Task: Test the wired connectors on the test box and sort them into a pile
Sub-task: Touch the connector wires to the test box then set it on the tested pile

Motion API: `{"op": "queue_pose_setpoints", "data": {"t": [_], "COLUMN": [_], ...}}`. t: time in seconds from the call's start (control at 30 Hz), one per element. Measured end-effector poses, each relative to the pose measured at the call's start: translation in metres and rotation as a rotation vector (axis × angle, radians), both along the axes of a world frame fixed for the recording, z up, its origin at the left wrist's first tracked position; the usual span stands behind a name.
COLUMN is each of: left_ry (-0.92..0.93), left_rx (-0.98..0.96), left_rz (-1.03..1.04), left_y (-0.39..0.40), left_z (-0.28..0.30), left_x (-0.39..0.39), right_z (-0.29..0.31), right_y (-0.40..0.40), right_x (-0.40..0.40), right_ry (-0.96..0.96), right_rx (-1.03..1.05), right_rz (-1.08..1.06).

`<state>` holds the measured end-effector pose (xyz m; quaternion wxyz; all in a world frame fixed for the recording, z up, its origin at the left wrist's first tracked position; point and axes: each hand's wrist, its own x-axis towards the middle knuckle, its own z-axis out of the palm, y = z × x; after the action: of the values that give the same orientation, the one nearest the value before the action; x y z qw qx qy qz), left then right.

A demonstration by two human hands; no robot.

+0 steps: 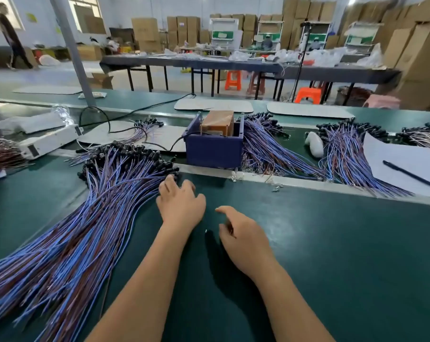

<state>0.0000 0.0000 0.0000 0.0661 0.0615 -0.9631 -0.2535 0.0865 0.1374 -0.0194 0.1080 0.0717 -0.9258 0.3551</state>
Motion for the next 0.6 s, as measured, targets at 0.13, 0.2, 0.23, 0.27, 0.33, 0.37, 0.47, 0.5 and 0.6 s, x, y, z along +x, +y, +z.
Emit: {"op": "queue_pose_setpoints", "data": {"t": [0.13,0.2,0.23,0.27,0.33,0.37,0.47,0.5,0.6], "left_ry": [0.021,0.087,0.127,0.148,0.129,0.098,0.032,0.034,0.064], "left_rx": [-0.107,-0.185,-0.201,-0.172,-0.083,-0.055,-0.066,-0.073,-0.076], "left_rz": [0.022,0.034,0.060,0.103,0.170,0.187,0.181,0.186,0.176], "left_y": [0.014,0.016,0.015,0.013,0.008,0.008,0.010,0.011,0.008], "left_z": [-0.007,-0.020,-0.024,-0.024,-0.021,-0.019,-0.015,-0.013,-0.012], "left_x": [-0.018,-0.016,-0.015,-0.016,-0.017,-0.016,-0.016,-0.017,-0.017], "right_z": [-0.003,-0.004,-0.002,0.000,0.005,0.007,0.007,0.006,0.007], "right_y": [0.000,-0.001,0.000,0.001,-0.001,-0.003,-0.005,-0.006,-0.006], "right_x": [0.002,-0.001,-0.005,-0.011,-0.022,-0.026,-0.031,-0.031,-0.033], "right_ry": [0.057,-0.008,-0.063,-0.100,-0.150,-0.143,-0.050,-0.032,-0.079], "right_rx": [0.012,0.023,0.028,0.047,0.089,0.109,0.161,0.170,0.142], "right_rz": [-0.038,-0.061,-0.083,-0.103,-0.140,-0.156,-0.212,-0.219,-0.225]}}
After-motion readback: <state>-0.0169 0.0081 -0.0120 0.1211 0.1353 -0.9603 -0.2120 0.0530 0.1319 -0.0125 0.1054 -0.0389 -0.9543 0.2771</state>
